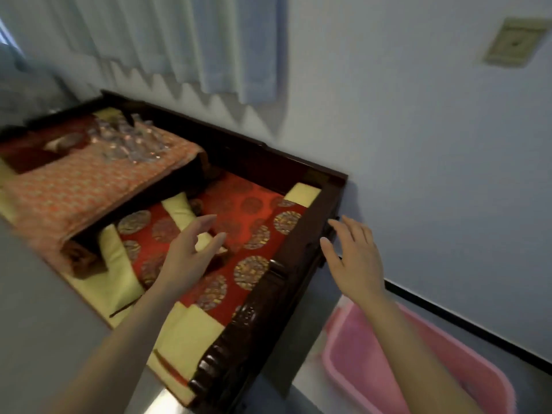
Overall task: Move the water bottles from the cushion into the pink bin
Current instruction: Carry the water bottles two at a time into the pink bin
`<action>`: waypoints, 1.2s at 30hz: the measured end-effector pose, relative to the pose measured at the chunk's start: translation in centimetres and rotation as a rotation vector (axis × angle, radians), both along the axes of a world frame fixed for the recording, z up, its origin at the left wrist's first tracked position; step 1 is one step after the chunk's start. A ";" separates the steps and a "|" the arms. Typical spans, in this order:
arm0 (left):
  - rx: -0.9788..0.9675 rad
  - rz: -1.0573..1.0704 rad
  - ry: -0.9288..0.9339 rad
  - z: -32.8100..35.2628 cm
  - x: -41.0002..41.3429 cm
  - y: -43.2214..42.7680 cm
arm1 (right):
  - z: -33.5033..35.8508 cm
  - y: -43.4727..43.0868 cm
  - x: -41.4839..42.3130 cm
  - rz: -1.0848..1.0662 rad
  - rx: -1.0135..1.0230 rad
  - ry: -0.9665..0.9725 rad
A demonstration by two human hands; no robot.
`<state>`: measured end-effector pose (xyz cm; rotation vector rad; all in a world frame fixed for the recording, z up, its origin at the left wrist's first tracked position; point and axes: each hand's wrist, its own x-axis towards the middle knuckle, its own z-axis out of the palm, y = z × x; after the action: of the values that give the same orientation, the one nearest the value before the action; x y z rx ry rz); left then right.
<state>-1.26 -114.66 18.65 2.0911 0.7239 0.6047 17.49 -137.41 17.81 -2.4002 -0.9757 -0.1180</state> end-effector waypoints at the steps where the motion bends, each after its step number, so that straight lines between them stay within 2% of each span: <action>1: 0.015 0.047 -0.003 0.4 -2.7 1.8 | 0.3 2.3 -1.4 0.026 0.011 0.008; 7: 0.111 0.330 -0.013 2.7 -21.2 13.9 | 1.2 18.0 -12.2 0.191 0.102 0.132; 16: 0.014 0.602 -0.045 1.3 -35.9 25.3 | 0.9 33.7 -22.3 0.352 0.082 0.164; 20: -0.014 0.666 -0.029 0.3 -38.2 30.2 | 0.0 39.8 -23.9 0.405 0.015 0.107; 29: 0.204 0.612 0.191 1.3 -41.6 47.3 | -2.2 57.9 -26.3 0.424 0.037 0.132; 36: 0.131 0.589 0.229 0.2 -42.8 60.6 | -3.3 70.1 -27.8 0.410 -0.036 0.141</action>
<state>-44.05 -54.09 18.82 2.0809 1.4934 0.7466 -10.35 -67.30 14.55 -2.1538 -1.3836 0.2172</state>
